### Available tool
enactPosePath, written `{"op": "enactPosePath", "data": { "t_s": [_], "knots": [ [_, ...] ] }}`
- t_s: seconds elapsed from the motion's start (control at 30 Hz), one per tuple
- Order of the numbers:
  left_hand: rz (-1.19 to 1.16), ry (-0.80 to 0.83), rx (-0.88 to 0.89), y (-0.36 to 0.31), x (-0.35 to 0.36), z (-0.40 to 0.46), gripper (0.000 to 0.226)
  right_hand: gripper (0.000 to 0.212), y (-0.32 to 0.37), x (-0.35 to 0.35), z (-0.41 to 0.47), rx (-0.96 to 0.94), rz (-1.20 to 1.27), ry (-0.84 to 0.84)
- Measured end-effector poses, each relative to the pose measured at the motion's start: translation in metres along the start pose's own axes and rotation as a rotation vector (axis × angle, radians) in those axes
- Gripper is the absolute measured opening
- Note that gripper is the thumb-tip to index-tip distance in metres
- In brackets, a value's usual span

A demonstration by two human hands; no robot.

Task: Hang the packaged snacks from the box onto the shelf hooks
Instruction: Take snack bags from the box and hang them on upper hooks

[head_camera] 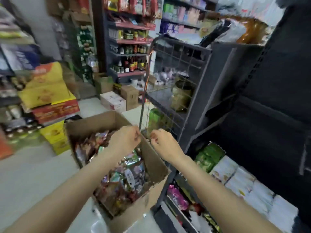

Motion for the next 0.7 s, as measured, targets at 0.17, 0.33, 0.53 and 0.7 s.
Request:
{"op": "enactPosePath", "data": {
  "t_s": [0.17,0.33,0.53,0.7],
  "knots": [
    [0.098,0.269,-0.110,0.107,0.061,-0.030,0.038,0.021,-0.009,0.139,0.028,0.080,-0.104,0.353],
    [0.164,0.506,-0.048,0.139,0.115,-0.047,0.068,0.058,-0.024,0.209,0.033,0.066,-0.180,0.584],
    [0.170,0.502,-0.074,0.155,0.137,-0.054,0.082,0.039,-0.027,0.223,0.043,0.050,-0.271,0.518],
    [0.095,0.419,-0.067,0.156,0.130,-0.049,0.083,0.016,-0.013,0.206,0.051,-0.027,-0.320,0.438]
  ]
}}
Point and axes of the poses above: each hand's wrist, its own z-axis towards the middle knuckle, its own x-axis out of the palm, y = z × x, the point moved 7 cm from there along z, towards the middle knuckle, and after that the axes turned 9 degrees about x, right-handed, at the moved point
